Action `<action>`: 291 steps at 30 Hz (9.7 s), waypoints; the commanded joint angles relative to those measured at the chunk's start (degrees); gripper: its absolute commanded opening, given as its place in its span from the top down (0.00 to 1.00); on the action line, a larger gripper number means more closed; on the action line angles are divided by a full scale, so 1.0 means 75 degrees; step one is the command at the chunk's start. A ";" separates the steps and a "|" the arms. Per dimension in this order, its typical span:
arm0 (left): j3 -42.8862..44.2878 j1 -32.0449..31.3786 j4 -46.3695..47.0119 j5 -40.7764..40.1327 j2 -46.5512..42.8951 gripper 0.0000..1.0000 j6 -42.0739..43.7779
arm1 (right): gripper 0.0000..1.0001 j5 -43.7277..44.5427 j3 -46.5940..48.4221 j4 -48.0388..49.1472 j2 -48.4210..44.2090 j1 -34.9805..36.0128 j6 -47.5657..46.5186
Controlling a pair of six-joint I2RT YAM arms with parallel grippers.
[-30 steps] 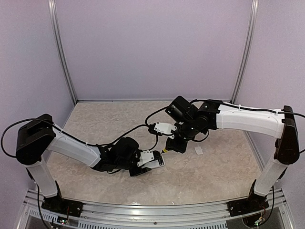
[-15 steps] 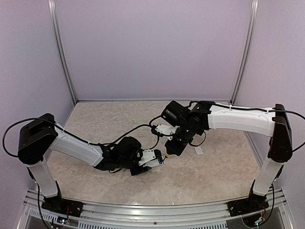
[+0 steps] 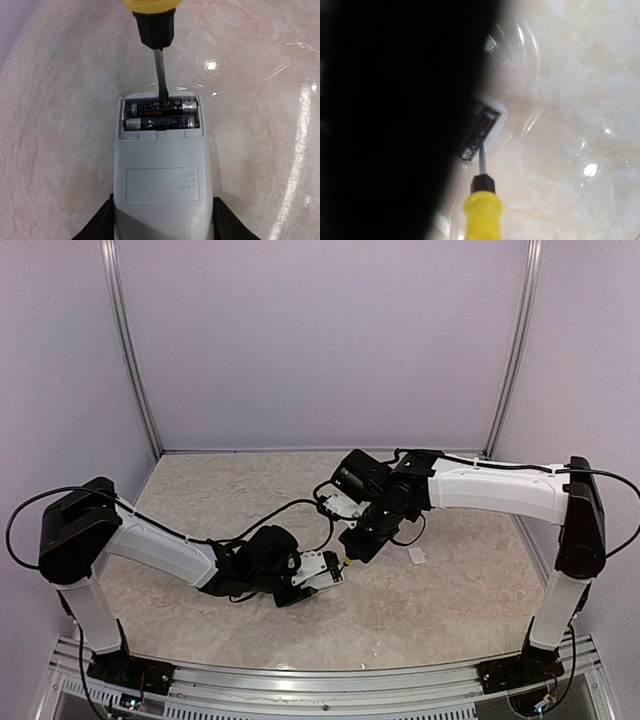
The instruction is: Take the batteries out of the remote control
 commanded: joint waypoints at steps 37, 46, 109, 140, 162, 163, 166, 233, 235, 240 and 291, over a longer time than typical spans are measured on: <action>0.0281 0.0087 -0.0354 0.0580 0.0257 0.93 -0.0202 | 1.00 -0.1434 -0.0595 0.0727 0.1154 -0.1102 -0.0628; 0.0355 0.0098 -0.0455 0.0595 0.0334 0.93 -0.0201 | 1.00 -0.1638 -0.1067 0.0973 0.1128 -0.1353 -0.0749; 0.0270 -0.0440 0.0001 -0.0162 0.0532 0.92 0.1985 | 1.00 -0.2068 -0.0899 0.1305 -0.1047 -0.1422 -0.4148; 0.0744 0.0180 -0.0942 0.1757 0.0721 0.91 0.1211 | 1.00 -0.1473 -0.0814 0.0256 -0.0914 -0.0921 -0.4469; 0.0802 0.0181 -0.1013 0.1694 0.0776 0.91 0.1175 | 1.00 -0.1367 -0.0969 0.0370 -0.1003 -0.0720 -0.4521; 0.0802 0.0183 -0.1013 0.1688 0.0771 0.91 0.1175 | 1.00 -0.1397 -0.0977 0.0398 -0.0986 -0.0719 -0.4524; 0.0797 0.0186 -0.1012 0.1654 0.0774 0.91 0.1164 | 1.00 -0.1480 -0.0989 0.0463 -0.0913 -0.0718 -0.4523; 0.0661 0.0122 -0.0966 0.1477 0.0598 0.91 0.1254 | 1.00 -0.1192 -0.2032 0.1324 -0.1539 -0.0665 -0.6772; 0.0671 0.0123 -0.0966 0.1476 0.0602 0.92 0.1242 | 1.00 -0.1165 -0.2046 0.1328 -0.1540 -0.0678 -0.6783; 0.0685 0.0121 -0.0966 0.1476 0.0622 0.92 0.1229 | 1.00 -0.1106 -0.2052 0.1393 -0.1663 -0.0728 -0.6774; 0.0664 0.0054 -0.0914 0.1205 0.0608 0.92 0.1289 | 1.00 -0.0880 -0.2291 0.1709 -0.1761 -0.0825 -0.6669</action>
